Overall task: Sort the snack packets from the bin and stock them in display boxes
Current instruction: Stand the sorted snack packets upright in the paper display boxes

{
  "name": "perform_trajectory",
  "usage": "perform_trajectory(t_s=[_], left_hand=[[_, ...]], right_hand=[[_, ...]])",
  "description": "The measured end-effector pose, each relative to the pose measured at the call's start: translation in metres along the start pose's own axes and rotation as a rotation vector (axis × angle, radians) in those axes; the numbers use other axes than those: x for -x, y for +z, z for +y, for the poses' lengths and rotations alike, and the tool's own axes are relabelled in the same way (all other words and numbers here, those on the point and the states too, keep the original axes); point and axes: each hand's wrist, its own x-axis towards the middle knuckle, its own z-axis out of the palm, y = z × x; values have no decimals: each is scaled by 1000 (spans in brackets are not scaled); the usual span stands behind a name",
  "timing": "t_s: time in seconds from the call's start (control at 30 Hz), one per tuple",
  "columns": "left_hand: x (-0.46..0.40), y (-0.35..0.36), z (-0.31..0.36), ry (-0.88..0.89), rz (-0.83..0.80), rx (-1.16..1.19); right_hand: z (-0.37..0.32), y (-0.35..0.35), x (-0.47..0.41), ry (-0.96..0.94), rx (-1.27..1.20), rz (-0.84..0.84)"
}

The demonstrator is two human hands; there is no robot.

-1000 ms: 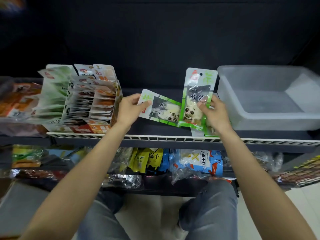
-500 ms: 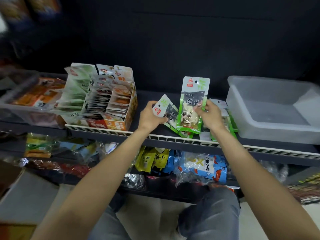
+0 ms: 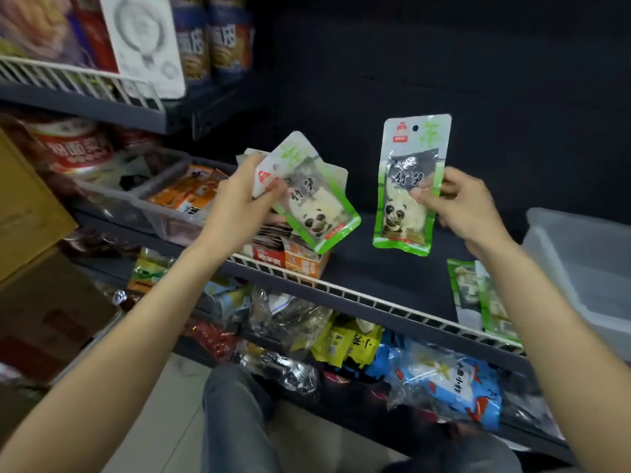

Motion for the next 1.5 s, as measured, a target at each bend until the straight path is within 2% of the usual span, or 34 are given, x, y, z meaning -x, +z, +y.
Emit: perform_trajectory(t_s=[0.2, 0.37, 0.47, 0.53, 0.73, 0.87, 0.97, 1.07, 1.17, 1.27, 1.3, 1.33, 1.4, 1.43, 1.5], left_hand=[[18, -67, -41, -139, 285, 200], [25, -93, -67, -203, 539, 227], [20, -102, -77, -182, 551, 91], [14, -108, -79, -156, 552, 84], [0, -121, -82, -60, 529, 128], [-4, -120, -85, 30, 442, 118], [-6, -115, -88, 123, 416, 111], [-6, -101, -88, 210, 412, 112], [-10, -89, -90, 308, 435, 62], [-18, -78, -85, 457, 437, -25], [-23, -73, -81, 516, 423, -41], [-27, -67, -76, 576, 400, -54], [-33, -56, -70, 644, 346, -107], [-36, -53, -70, 625, 324, -130], [-36, -50, -80, 475, 293, -128]], right_hand=[[-48, 76, -32, -12, -286, -59], [-66, 159, -60, -53, -294, 43], [-62, 207, -76, -106, -88, 100], [-57, 231, -82, -140, 41, 108], [-42, 253, -99, -177, 343, -28], [-40, 254, -106, -308, 544, -57], [-38, 256, -109, -272, 771, -205], [-43, 241, -103, -187, 641, -331], [-55, 208, -75, -337, 297, -416], [-67, 185, -45, -431, 145, -576], [-69, 185, -41, -466, 156, -564], [-71, 187, -42, -517, 181, -483], [-69, 191, -51, -628, 201, -234], [-65, 191, -57, -667, 226, -120], [-51, 191, -67, -688, 274, 47]])
